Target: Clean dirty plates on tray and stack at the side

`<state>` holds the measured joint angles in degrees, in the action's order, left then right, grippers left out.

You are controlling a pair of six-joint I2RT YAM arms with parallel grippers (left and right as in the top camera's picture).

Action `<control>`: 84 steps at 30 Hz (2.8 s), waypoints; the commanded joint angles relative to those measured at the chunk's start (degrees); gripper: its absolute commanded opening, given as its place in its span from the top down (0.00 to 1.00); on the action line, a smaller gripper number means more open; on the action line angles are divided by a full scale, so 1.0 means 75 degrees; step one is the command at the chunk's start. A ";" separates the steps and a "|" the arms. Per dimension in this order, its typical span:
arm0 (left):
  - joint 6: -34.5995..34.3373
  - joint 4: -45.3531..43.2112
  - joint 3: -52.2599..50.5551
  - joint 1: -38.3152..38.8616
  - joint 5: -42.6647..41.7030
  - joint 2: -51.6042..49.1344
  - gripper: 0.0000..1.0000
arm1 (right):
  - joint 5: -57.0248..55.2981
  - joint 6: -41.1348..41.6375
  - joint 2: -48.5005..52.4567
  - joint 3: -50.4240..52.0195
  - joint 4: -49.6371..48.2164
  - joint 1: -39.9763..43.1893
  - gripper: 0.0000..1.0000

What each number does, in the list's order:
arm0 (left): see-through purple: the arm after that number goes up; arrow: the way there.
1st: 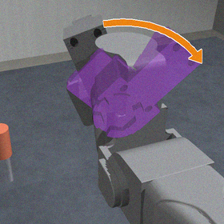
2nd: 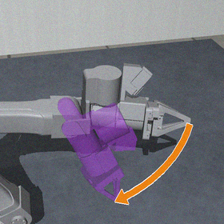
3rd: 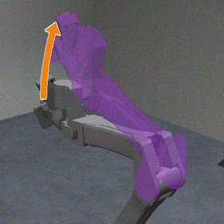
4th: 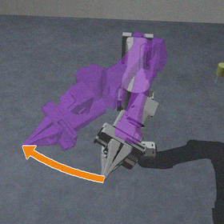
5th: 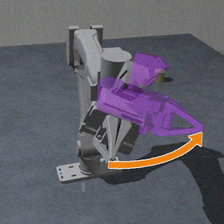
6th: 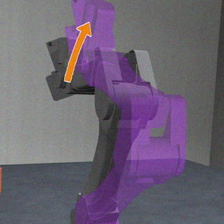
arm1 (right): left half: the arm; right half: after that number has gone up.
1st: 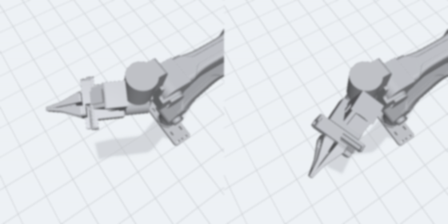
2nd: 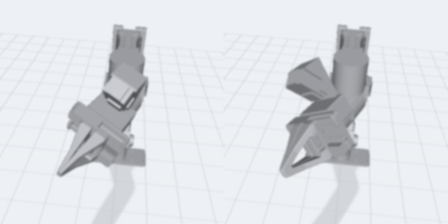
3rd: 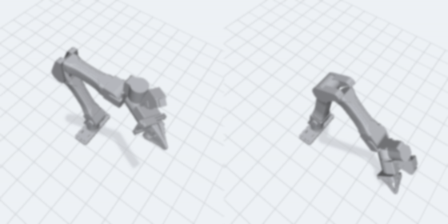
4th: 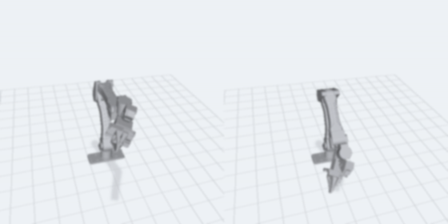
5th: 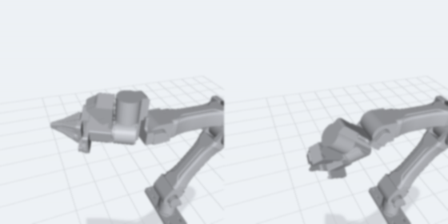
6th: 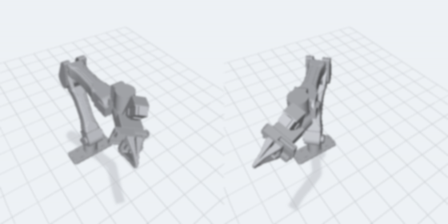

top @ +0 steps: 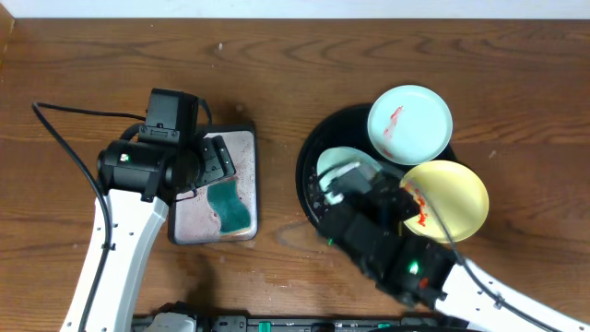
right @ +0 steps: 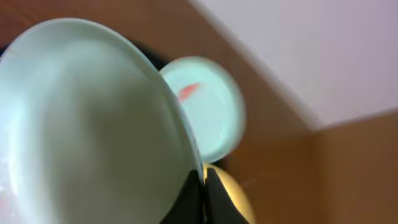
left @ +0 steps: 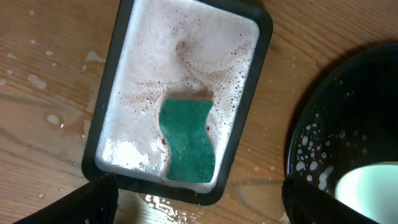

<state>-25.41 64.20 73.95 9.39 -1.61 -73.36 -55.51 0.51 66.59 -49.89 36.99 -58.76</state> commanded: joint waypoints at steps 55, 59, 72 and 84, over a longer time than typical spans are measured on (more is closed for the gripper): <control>0.0073 0.0026 0.0085 -0.0035 -0.0020 0.0003 0.16 | 0.7169 0.1580 0.0251 0.0268 0.1469 1.0605 0.63; 0.0073 0.0026 0.0085 -0.0035 -0.0020 0.0003 0.16 | 0.7082 0.1580 0.0446 0.0874 0.0624 1.0220 0.63; 0.0073 0.0026 0.0085 -0.0035 -0.0020 0.0003 0.16 | 0.7265 0.1696 0.0825 0.1798 -0.0216 1.0223 0.89; 0.0073 0.0026 0.0085 -0.0035 -0.0020 0.0003 0.15 | 1.0177 0.1687 -0.0557 0.1766 0.0254 1.0180 0.99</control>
<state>-25.41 64.20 73.95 9.39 -1.58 -73.36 9.85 12.99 66.65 -36.86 38.04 18.48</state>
